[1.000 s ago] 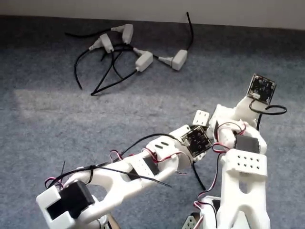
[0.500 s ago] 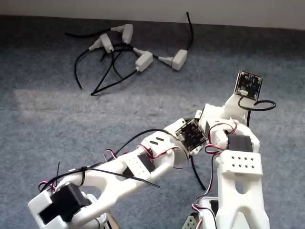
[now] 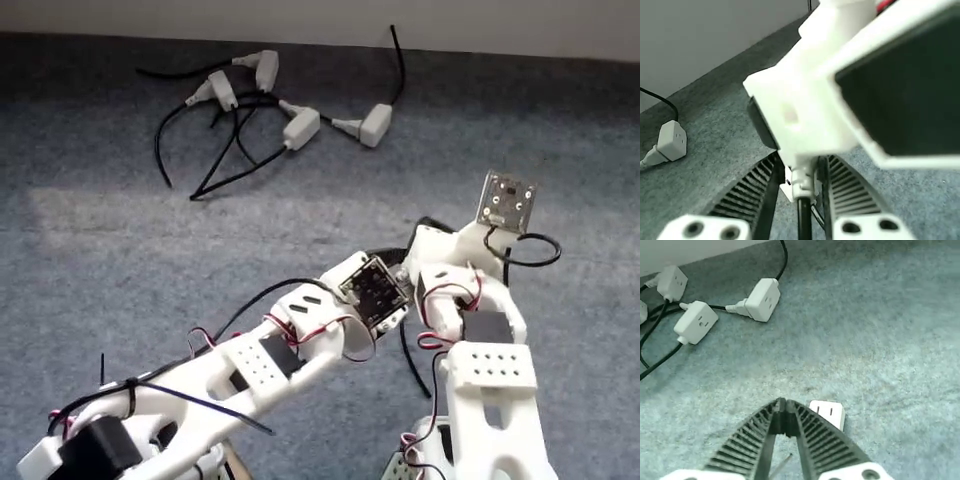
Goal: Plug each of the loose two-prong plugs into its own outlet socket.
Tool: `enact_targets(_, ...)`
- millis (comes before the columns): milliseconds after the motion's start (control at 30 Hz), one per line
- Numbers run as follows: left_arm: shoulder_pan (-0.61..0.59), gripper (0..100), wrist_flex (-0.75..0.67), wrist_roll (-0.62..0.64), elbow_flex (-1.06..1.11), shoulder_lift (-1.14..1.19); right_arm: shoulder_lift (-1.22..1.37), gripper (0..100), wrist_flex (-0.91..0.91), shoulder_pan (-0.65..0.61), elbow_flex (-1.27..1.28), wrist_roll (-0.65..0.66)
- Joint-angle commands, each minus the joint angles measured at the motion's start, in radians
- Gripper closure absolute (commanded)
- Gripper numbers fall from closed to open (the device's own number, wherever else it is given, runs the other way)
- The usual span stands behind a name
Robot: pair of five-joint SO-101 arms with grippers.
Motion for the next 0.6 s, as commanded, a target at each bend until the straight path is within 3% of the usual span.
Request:
enact_targets(0,-0.022,99,-0.011,0.006,0.007,-0.189,0.004,99.1,-0.001,-0.038,0.03,0.002)
enact_targets(567,-0.058,99,-0.017,0.006,-0.03,-0.094,0.004,99.1,-0.061,-0.002,0.053,0.002)
